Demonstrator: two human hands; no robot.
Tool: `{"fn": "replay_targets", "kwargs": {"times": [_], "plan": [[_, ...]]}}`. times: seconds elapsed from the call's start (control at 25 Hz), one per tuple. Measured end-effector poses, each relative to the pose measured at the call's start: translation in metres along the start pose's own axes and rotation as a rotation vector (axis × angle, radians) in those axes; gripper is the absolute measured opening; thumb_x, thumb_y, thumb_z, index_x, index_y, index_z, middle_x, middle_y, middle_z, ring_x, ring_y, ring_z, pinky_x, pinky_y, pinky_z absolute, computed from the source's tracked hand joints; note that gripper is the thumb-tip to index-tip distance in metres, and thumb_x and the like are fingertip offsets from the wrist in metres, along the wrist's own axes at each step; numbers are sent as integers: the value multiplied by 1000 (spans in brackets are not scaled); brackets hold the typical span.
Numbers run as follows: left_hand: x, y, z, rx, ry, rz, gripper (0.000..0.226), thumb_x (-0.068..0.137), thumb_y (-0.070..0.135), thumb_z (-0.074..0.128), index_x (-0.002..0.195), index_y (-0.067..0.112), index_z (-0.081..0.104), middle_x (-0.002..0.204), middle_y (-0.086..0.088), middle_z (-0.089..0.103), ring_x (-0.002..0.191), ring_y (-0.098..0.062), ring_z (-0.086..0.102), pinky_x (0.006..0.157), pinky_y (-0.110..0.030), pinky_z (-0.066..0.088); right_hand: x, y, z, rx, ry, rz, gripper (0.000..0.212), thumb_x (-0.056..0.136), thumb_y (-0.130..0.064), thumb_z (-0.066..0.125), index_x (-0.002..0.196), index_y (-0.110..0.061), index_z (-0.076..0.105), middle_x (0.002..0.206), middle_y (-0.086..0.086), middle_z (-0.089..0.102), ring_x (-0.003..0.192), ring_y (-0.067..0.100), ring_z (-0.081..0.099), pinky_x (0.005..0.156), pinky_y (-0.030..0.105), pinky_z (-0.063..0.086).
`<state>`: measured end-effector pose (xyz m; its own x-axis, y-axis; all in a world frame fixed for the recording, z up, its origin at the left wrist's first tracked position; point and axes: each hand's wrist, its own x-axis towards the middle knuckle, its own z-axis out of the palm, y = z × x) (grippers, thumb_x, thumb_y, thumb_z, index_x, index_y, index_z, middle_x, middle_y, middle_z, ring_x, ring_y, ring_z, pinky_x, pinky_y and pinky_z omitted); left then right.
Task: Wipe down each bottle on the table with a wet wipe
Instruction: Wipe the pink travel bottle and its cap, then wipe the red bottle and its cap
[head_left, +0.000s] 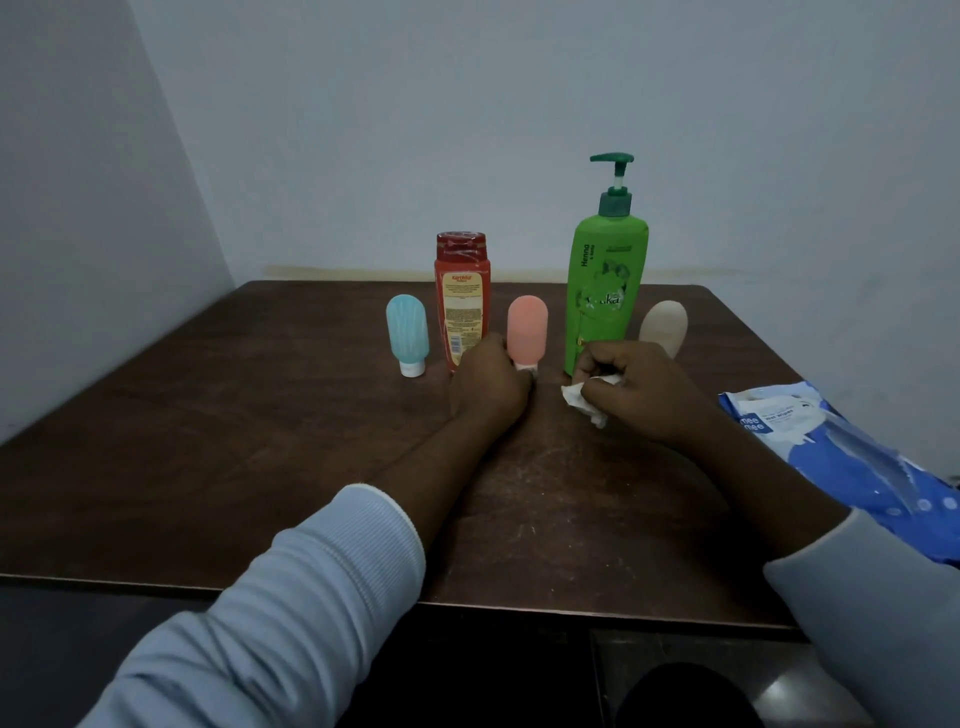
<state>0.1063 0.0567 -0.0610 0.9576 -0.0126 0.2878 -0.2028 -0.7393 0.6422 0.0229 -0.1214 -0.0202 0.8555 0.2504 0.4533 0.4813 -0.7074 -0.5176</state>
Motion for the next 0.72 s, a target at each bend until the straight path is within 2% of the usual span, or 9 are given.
{"fn": "replay_targets", "kwargs": {"times": [0.24,0.4,0.44,0.52,0.6,0.64,0.72], "plan": [[-17,-6,-15,-6,-85,80,26,94,31,74,114,15,66,108,3,72,99,-15,67,82,-30,52,0,-2,-1,10,-3,8,14,82,-7,61,76,-18,66,69,-5,67,66,5,63,57,13,45],[-29,-9,-60,46,-22,172,21,102,33,62,110,17,73,102,1,76,87,-9,67,84,-32,58,-1,-3,-1,8,-1,6,13,82,-8,60,76,-17,66,68,-4,67,66,6,63,57,13,45],[-27,-8,-77,145,16,259,20,103,34,60,109,19,71,101,1,74,87,-10,66,81,-32,58,-2,-3,-1,16,-7,7,13,82,-8,60,75,-17,66,67,-4,67,65,6,63,56,12,44],[-14,-5,-114,455,156,556,18,101,31,61,113,18,64,110,-3,69,92,-16,63,76,-33,55,-3,-3,0,33,-25,15,14,82,-8,59,75,-18,66,67,-3,67,63,5,64,55,11,45],[11,-2,-145,754,287,820,40,91,15,69,129,14,56,131,-13,60,104,-27,59,79,-38,51,-3,-4,-1,57,-30,22,15,82,-8,60,74,-19,66,66,-2,68,62,6,65,55,13,47],[25,1,-158,880,316,894,56,85,6,69,137,13,50,141,-17,53,112,-32,56,83,-42,51,-3,-5,-2,63,-26,18,16,82,-7,60,74,-19,66,66,-2,68,62,6,65,56,14,48],[46,10,-175,1114,302,999,78,80,1,71,149,15,38,155,-19,40,129,-39,48,94,-48,49,-3,-5,-3,60,-14,12,17,82,-7,60,73,-20,66,67,-4,68,63,6,65,56,14,47]]}}
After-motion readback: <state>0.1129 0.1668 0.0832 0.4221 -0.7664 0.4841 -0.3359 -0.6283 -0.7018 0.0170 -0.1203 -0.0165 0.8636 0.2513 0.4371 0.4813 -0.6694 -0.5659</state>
